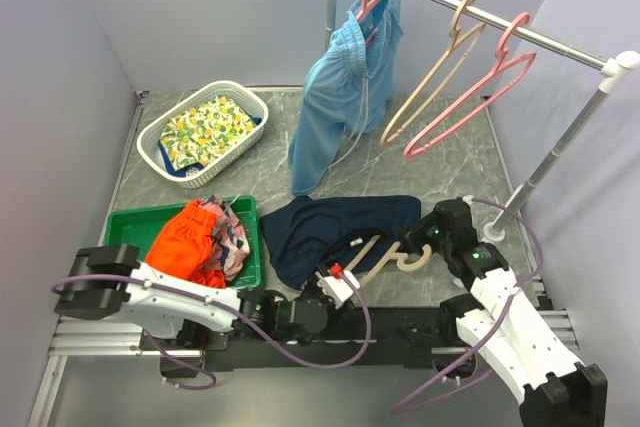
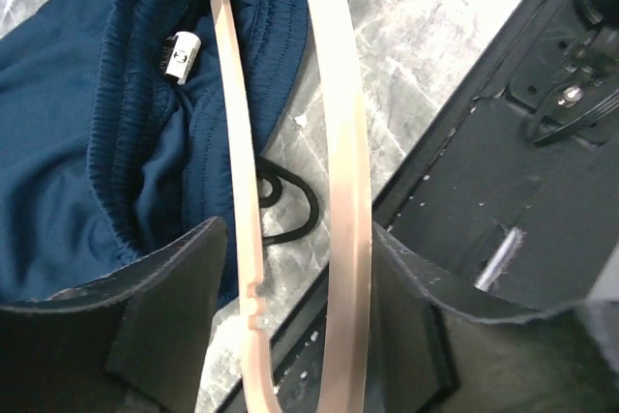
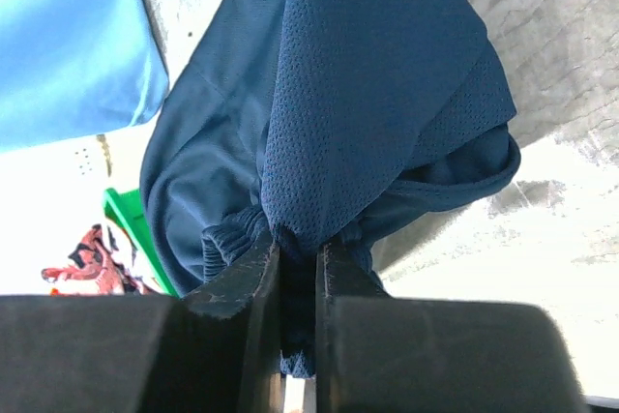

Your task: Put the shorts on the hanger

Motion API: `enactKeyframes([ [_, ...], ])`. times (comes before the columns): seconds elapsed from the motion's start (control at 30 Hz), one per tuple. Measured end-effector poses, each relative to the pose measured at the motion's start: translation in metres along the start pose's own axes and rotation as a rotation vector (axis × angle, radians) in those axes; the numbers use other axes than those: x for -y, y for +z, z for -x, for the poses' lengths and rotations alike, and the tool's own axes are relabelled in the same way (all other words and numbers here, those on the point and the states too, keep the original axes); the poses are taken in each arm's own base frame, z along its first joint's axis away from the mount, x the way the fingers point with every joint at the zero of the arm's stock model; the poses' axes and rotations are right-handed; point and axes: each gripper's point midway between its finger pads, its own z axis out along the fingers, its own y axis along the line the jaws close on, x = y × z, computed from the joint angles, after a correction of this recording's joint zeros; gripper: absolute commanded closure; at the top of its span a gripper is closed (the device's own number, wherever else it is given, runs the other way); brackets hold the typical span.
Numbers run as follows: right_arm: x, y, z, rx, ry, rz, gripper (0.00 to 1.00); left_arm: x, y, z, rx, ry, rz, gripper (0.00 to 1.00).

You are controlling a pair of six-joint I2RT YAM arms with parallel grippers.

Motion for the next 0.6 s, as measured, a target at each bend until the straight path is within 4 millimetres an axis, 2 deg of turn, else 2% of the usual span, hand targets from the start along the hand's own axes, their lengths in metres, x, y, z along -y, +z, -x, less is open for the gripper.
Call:
enactKeyframes([
  [0.1, 0.001, 0.000, 0.001, 0.002, -0.009, -0.003, 1.00, -0.002, -0.010, 0.008, -0.003, -0.065, -0.010, 0.36],
  [0.2, 0.003, -0.001, 0.002, 0.010, -0.028, -0.003, 1.00, -0.007, -0.025, 0.030, 0.008, -0.194, -0.007, 0.40],
  [0.27, 0.004, -0.003, 0.003, 0.020, -0.039, -0.005, 1.00, -0.016, -0.032, 0.050, 0.005, -0.311, 0.007, 0.41],
  [0.33, 0.006, -0.005, 0.005, 0.033, -0.046, -0.006, 1.00, -0.032, -0.031, 0.060, -0.005, -0.415, 0.041, 0.41],
  [0.4, 0.006, -0.007, 0.006, 0.040, -0.049, -0.003, 1.00, -0.049, -0.025, 0.054, -0.042, -0.481, 0.084, 0.45],
  [0.43, 0.006, -0.007, 0.007, 0.045, -0.048, -0.003, 1.00, -0.055, -0.022, 0.045, -0.077, -0.500, 0.105, 0.46],
  [0.6, 0.009, -0.007, 0.008, 0.056, -0.041, -0.016, 1.00, -0.056, -0.006, -0.009, -0.275, -0.500, 0.151, 0.50],
])
